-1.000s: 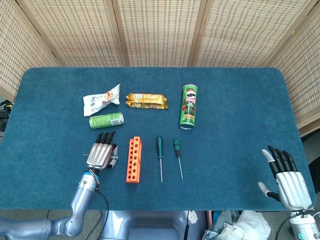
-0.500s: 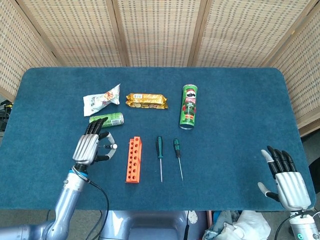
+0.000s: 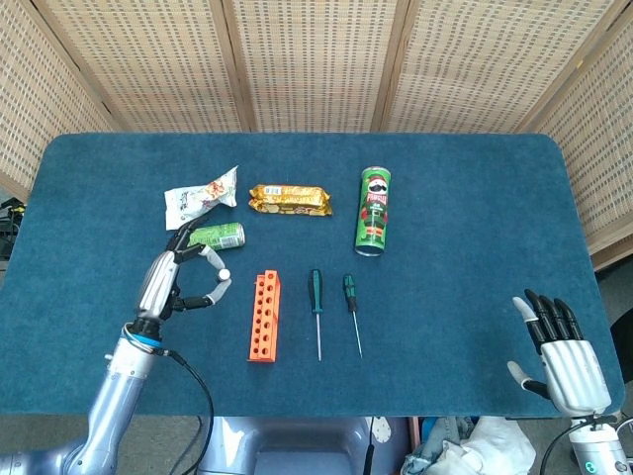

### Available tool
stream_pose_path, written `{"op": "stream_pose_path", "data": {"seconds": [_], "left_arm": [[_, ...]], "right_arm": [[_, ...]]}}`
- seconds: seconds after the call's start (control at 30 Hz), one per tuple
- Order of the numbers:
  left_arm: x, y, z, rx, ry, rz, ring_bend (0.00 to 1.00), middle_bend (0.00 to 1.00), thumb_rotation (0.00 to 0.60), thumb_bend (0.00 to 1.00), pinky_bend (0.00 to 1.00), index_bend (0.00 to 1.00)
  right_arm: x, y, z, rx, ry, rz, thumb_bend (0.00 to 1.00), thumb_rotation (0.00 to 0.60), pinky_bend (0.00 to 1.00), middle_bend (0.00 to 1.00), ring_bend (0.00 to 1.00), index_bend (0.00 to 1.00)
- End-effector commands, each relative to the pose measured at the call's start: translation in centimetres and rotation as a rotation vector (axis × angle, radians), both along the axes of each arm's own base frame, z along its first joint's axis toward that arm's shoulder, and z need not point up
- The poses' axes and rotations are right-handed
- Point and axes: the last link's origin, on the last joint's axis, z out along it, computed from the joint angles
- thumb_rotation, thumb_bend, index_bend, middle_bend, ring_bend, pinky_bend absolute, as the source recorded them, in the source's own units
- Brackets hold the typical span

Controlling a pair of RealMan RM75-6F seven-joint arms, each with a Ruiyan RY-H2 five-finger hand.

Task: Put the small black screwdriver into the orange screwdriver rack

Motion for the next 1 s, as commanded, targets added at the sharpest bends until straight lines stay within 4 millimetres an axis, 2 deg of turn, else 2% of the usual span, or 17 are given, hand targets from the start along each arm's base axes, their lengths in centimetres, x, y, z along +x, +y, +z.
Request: {"op": "stream_pose_path", "data": {"seconds": [0.03,0.17,0.53,1.0], "left_arm": [[0.9,0.0,-0.4,-0.032,-0.051,-0.027,0.0,0.1,0.6,0.4,0.0,0.68],[1.7,-0.1,-1.3,-0.099,-0.12,-0.042,0.0,0.1,0.6,0.4,0.0,0.69],[3.8,0.1,-3.6,-0.166,-0.158,-0.05,0.0,0.1,0.6,0.4,0.0,0.69],[4.1,0.5,-4.5,-0.173,-0.139,-0.039,0.0,0.1,0.6,0.4,0.0,0.7]], "right_arm": [[0.0,0.0,0.0,0.001,-0.001,-0.001,0.22,0.6,0.0,0.0,0.0,0.0],[0.1,-0.1,0.0,0.001,-0.013,0.0,0.22,0.6,0.0,0.0,0.0,0.0],[-0.1,-0.1,0.1,-0.002,-0.012,-0.002,0.22,0.6,0.0,0.0,0.0,0.0],[-0.1,-0.1,0.2,-0.002,-0.017,0.0,0.22,0.6,0.0,0.0,0.0,0.0]]}}
